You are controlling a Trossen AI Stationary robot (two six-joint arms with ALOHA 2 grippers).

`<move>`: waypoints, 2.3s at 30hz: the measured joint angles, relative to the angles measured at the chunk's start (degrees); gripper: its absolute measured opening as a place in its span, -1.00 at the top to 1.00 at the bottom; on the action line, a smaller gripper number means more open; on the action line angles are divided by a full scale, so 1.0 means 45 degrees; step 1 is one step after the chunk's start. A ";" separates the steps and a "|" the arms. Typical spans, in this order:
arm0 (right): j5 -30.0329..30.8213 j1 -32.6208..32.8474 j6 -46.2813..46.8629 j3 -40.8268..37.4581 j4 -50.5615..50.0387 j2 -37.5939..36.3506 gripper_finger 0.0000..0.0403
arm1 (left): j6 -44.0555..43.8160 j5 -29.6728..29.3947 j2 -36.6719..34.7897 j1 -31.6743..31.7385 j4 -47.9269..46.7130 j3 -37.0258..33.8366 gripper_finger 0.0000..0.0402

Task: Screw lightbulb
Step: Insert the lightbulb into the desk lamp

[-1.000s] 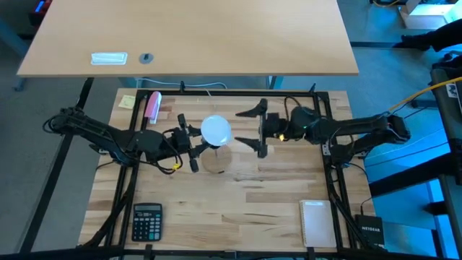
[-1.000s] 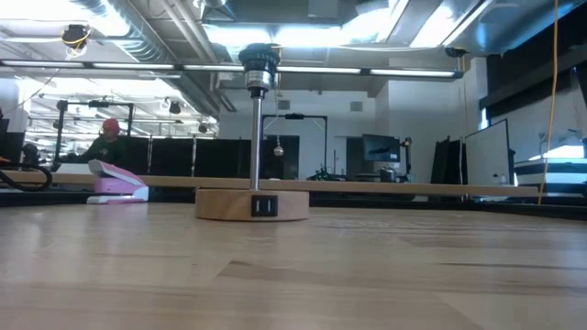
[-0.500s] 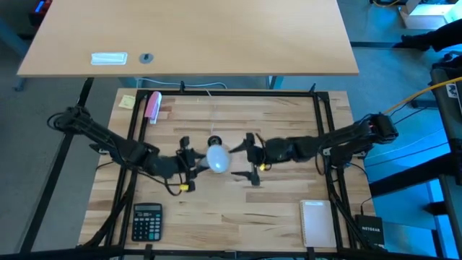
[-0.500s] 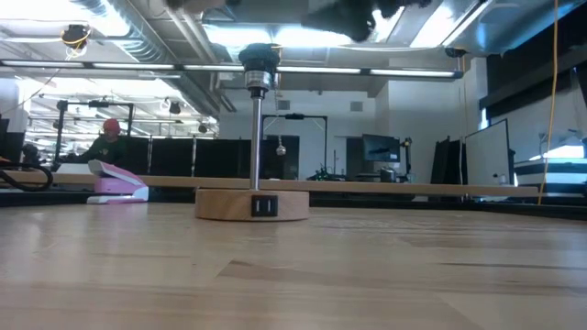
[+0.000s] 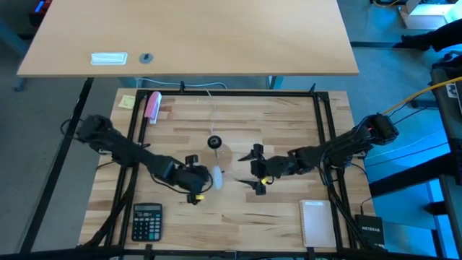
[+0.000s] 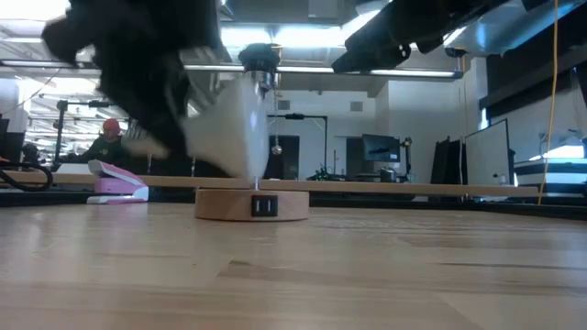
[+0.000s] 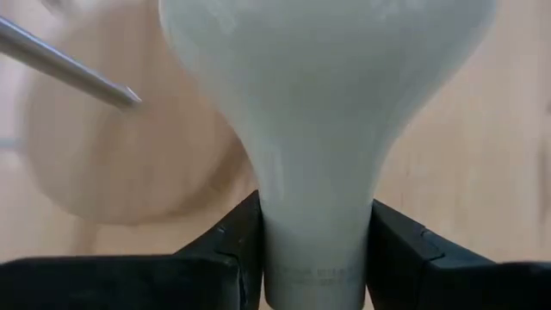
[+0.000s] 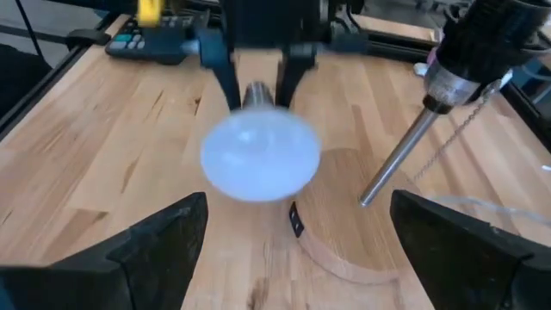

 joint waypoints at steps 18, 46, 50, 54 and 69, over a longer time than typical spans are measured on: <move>0.0102 -0.0002 -0.0135 -0.0026 0.0385 -0.0009 -0.81 | 0.1317 0.2271 0.1181 0.1354 0.0203 0.0005 0.30; 0.0112 -0.0005 -0.0147 -0.0023 0.0376 -0.0009 -0.81 | 0.1137 0.2774 0.1533 0.1490 0.0801 -0.0005 -0.10; 0.0112 -0.0005 -0.0154 -0.0022 0.0378 -0.0009 -0.81 | 0.1152 0.2805 0.1535 0.1486 0.0874 0.0016 -0.24; 0.0112 -0.0005 -0.0154 -0.0022 0.0371 -0.0009 -0.81 | 0.1200 0.2719 0.1535 0.1490 0.0946 0.0194 -0.25; 0.0112 -0.0005 -0.0154 -0.0022 0.0370 -0.0009 -0.81 | 0.2727 0.2650 0.1855 0.1490 0.1955 0.0194 -0.05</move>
